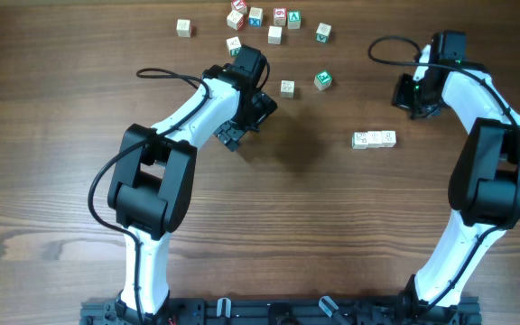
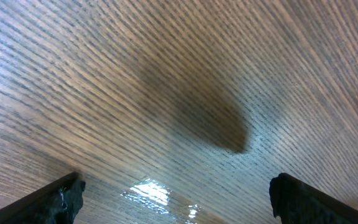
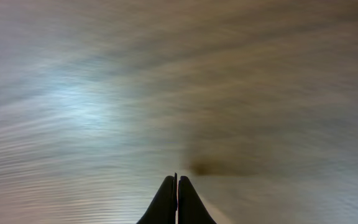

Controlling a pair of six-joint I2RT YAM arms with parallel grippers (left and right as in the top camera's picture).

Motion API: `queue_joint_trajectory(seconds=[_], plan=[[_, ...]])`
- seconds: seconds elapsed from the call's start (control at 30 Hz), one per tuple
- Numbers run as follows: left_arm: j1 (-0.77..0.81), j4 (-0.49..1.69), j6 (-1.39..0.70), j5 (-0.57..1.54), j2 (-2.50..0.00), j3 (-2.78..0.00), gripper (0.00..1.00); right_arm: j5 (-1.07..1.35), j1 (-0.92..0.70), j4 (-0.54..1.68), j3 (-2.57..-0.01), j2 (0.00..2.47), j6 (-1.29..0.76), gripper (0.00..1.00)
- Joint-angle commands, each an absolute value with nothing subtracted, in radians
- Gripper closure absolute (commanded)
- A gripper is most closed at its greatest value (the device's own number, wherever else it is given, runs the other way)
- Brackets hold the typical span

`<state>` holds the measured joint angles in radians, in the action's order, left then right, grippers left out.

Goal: Form a horizontal line
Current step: 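Lift the right gripper away and swing it to the right, then move the left gripper down to the row's left end beside the Z block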

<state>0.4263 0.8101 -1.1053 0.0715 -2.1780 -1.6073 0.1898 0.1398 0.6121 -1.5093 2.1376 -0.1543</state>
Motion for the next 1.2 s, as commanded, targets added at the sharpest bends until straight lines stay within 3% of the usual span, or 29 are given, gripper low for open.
queue_joint_trajectory(seconds=[0.0,0.23,0.4,0.53,0.57,0.6,0.63,0.8,1.0,1.17], plan=[[0.43,0.788,-1.108,0.055,-2.179,-1.586,0.0,0.417,0.123,0.576,-1.504,2.156,-0.131,0.95],[0.43,0.781,-1.108,0.055,-2.179,-1.586,0.0,0.5,0.113,0.603,-1.602,2.148,-0.129,0.95],[0.43,0.781,-1.108,0.054,-2.179,-1.586,0.0,0.517,0.115,0.825,-1.731,2.046,-0.126,0.95],[0.43,0.766,-1.107,0.027,-2.179,-1.586,0.0,0.336,0.114,1.048,-1.731,1.879,-0.109,0.95],[0.43,0.766,-1.107,0.022,-2.179,-1.586,0.24,0.287,0.114,1.097,-1.727,1.843,-0.122,0.95],[0.43,0.771,-1.099,0.026,-2.179,-1.586,0.66,0.242,0.114,1.151,-1.726,1.808,-0.147,0.95],[0.429,0.775,-1.074,0.043,-2.178,-1.586,0.96,0.211,0.114,1.199,-1.726,1.775,-0.171,0.95],[0.444,0.805,-0.931,0.144,-2.141,-1.586,0.96,0.175,0.115,1.357,-1.726,1.604,-0.2,0.95],[0.645,0.768,-0.722,0.147,-2.037,-1.586,0.96,-0.063,0.115,1.398,-1.726,1.475,-0.36,0.96],[0.844,0.751,-0.718,-0.072,-2.045,-1.586,0.96,-0.12,0.115,1.426,-1.714,1.469,-0.423,0.95]])
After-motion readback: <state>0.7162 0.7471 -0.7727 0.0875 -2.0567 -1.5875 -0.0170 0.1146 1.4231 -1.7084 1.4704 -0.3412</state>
